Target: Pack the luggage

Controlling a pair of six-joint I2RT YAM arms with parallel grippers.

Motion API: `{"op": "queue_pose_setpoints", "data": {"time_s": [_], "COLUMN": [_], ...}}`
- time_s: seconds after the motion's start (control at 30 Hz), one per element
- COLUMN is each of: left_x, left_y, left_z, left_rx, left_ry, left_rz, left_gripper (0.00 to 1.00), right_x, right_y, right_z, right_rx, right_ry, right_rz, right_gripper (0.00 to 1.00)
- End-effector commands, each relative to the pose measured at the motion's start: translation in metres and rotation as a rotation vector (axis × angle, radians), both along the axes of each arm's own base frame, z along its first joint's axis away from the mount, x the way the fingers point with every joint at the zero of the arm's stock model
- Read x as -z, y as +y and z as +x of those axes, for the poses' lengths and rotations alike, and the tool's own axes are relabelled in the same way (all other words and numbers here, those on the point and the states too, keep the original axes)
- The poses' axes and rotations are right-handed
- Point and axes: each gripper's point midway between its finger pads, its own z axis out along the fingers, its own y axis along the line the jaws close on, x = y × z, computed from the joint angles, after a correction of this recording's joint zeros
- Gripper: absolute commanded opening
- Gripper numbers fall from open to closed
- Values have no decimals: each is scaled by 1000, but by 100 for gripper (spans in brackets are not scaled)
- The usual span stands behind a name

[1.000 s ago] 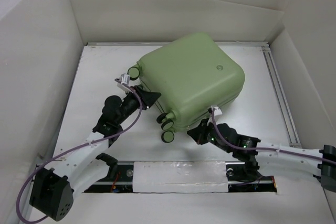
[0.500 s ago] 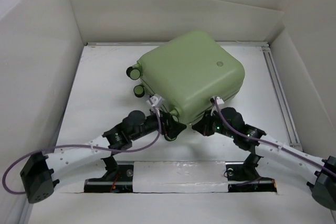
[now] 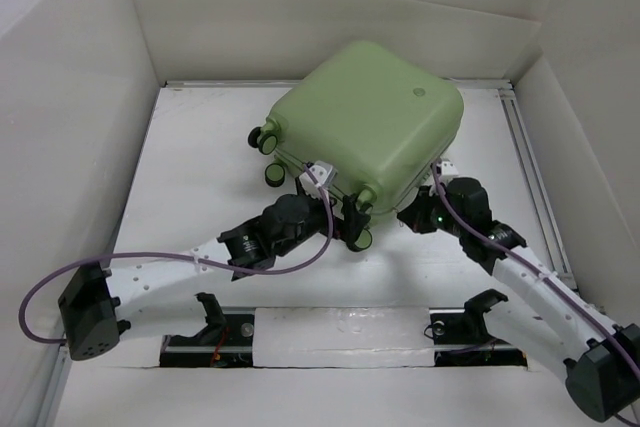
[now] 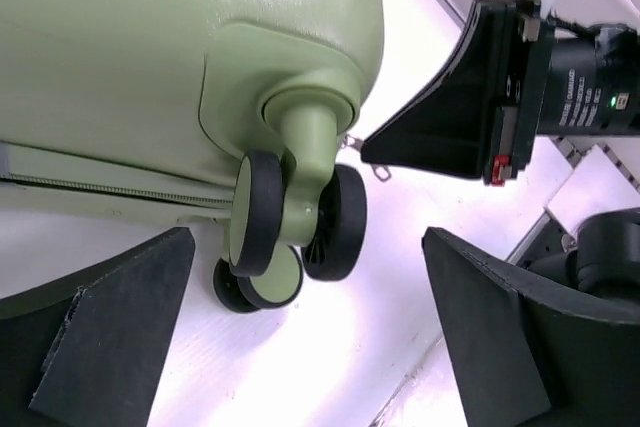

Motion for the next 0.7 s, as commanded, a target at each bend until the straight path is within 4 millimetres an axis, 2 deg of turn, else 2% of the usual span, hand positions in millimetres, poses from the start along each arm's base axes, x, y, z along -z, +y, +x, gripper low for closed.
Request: {"op": "queue_pose_setpoints", "data": {"time_s": [0.0,0.1,0.13,0.17,0.23,0.27,0.3,0.33,0.43,0.47,0.5,0.57,0.67], "left_x": [-23,-21,-20,-17,-8,-12,-12,-7,-14,-10,-17,-11,-12], "left_y": [8,7,0,-3,-13,-17,-19,-23,-34,-38,-39,-41,-43], "left_z": [16,23,24,24,23,26,27,28,30,31,32,33,34], "left_rx": [-55,-37,-25,-7,29,30,30,44,68,77,77,77,77], "left_ry": [-33,-10,-2,-1,19,15,17,21,15,23,15,23,23], "left_rz": [-31,-37,-31,-8,22,16,20,35,31,39,27,39,39], "left_gripper": [99,99,99,98,96,96,93,91,83,81,78,76,66], "right_x": [-29,-18,-21,-13,-9,-7,-7,-10,-4,-7,-5,-2,1], "right_y": [-2,1,2,2,2,2,2,3,3,4,5,6,13], "right_z": [11,7,8,7,8,8,8,9,11,13,14,19,23], "right_rx": [26,19,19,23,23,23,23,23,23,23,18,13,-15], "right_ry": [-124,-109,-119,-96,-89,-90,-90,-103,-96,-107,-112,-116,-120], "right_rz": [42,67,72,70,67,67,67,73,70,75,67,59,63], "right_gripper": [0,0,0,2,15,23,34,38,42,42,43,44,45]}}
